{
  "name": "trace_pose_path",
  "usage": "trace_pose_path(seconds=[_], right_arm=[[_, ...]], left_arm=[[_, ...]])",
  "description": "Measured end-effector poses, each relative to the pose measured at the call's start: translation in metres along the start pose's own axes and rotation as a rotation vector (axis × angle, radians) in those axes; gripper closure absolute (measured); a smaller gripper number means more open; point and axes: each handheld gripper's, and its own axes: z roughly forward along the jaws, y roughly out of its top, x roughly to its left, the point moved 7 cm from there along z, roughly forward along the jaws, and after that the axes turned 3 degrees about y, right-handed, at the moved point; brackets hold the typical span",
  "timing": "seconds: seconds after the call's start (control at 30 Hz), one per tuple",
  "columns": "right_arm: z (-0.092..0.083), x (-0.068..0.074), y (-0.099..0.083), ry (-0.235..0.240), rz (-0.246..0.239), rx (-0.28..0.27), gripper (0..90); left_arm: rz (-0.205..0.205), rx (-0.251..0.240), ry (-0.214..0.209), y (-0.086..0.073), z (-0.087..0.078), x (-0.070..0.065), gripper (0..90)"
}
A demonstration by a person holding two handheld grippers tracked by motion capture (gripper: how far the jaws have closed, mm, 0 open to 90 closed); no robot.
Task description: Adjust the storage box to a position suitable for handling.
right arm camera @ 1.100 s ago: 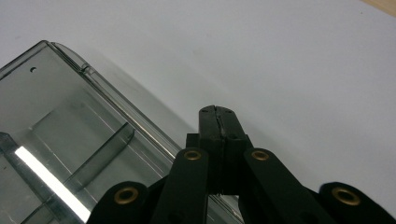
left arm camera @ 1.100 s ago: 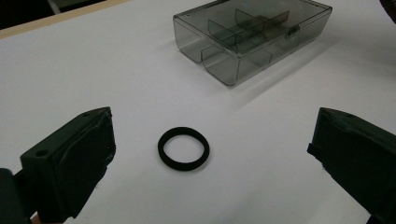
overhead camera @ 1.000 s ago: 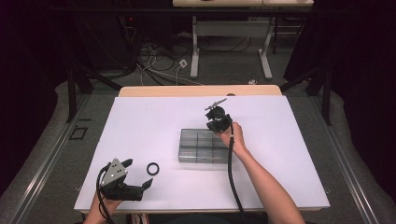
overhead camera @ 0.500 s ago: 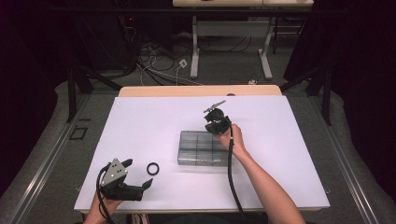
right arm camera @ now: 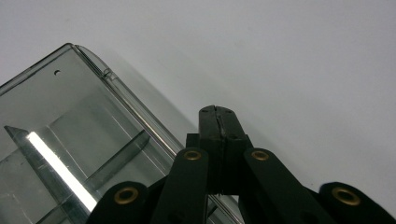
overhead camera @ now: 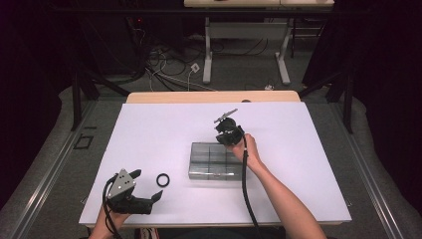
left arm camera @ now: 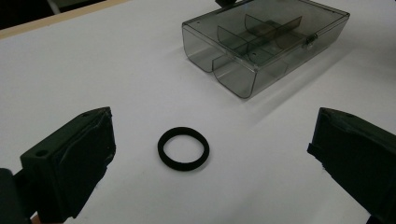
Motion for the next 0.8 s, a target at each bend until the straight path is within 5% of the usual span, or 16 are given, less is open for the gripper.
trace_pose_path(seconds=[0.13,0.37,0.4,0.53,0.57,0.8], right_arm=[[0.0015,0.0042,0.0008,0.008,0.025,-0.015,90.0],[0.0029,0.0064,0.0018,0.021,-0.009,-0.027,90.0],[-0.0009,0.0063,-0.0006,0.022,-0.017,0.029,90.0],[-0.0006,0.0076,-0.0004,0.020,-0.019,0.024,90.0],[0.0024,0.0082,0.0015,0.023,-0.014,-0.021,90.0],[0.0025,0.0104,0.0014,0.035,-0.012,-0.023,90.0]], left_arm=[[0.000,0.001,0.000,-0.0001,-0.0002,0.0001,0.0],[0.001,-0.001,-0.001,0.0001,0.0001,-0.0001,0.0],[-0.001,-0.002,-0.001,0.0000,0.0002,-0.0001,0.0],[0.000,-0.001,-0.001,0.0000,0.0003,-0.0001,0.0],[-0.003,-0.001,-0.002,0.0000,0.0005,-0.0003,0.0],[-0.005,0.003,-0.003,-0.0002,0.0005,-0.0005,0.0]])
